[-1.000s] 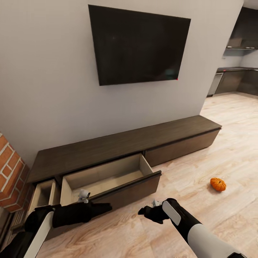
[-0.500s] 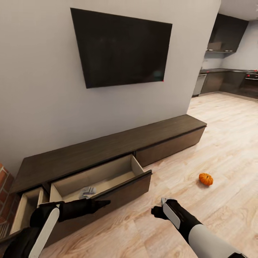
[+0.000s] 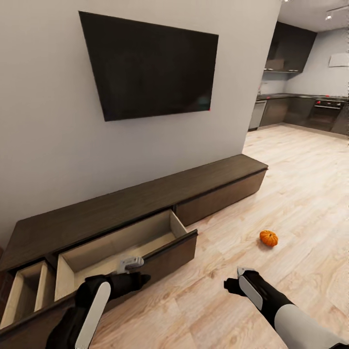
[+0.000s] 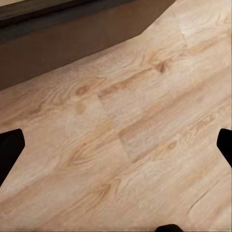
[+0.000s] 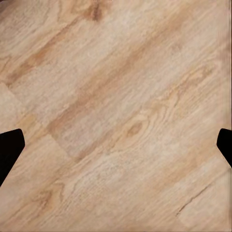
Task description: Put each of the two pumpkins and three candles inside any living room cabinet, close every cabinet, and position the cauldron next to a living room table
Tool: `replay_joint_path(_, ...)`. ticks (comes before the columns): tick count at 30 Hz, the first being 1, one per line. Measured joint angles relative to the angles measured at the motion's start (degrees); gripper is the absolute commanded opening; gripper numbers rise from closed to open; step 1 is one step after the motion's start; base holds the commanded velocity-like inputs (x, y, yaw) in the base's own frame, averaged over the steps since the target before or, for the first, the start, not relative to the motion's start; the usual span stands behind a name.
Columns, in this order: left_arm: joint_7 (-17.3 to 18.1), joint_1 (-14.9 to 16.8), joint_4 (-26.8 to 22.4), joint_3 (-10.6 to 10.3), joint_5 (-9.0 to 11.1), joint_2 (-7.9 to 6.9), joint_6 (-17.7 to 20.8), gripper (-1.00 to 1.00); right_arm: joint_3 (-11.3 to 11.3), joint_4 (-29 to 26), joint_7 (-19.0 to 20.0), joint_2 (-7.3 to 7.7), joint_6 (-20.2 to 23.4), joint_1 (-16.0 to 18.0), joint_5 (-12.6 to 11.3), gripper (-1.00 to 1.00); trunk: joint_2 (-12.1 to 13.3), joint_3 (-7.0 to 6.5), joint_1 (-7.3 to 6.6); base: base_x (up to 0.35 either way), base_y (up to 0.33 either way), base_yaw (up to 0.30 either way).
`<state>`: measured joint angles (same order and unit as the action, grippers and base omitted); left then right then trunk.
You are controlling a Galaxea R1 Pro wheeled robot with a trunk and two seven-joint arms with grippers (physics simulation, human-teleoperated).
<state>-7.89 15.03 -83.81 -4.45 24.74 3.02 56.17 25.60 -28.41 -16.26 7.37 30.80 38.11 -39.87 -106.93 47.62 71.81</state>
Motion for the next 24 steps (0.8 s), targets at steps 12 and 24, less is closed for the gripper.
replay_joint_path(12,-1.27,2.39,2.37,-2.87,-0.08,0.63,-0.31,1.00,-0.12,-0.03,0.68,0.70,-0.88,-0.10,-0.03,1.00,0.00,-0.13,0.00,0.000,0.000,-0.233)
replay_joint_path(24,-1.37,3.28,3.96,-4.99,-0.39,0.66,-0.37,1.00,-0.13,0.05,0.69,0.75,-1.02,-0.10,-0.05,1.00,0.00,-0.53,0.00,0.000,0.000,-0.272)
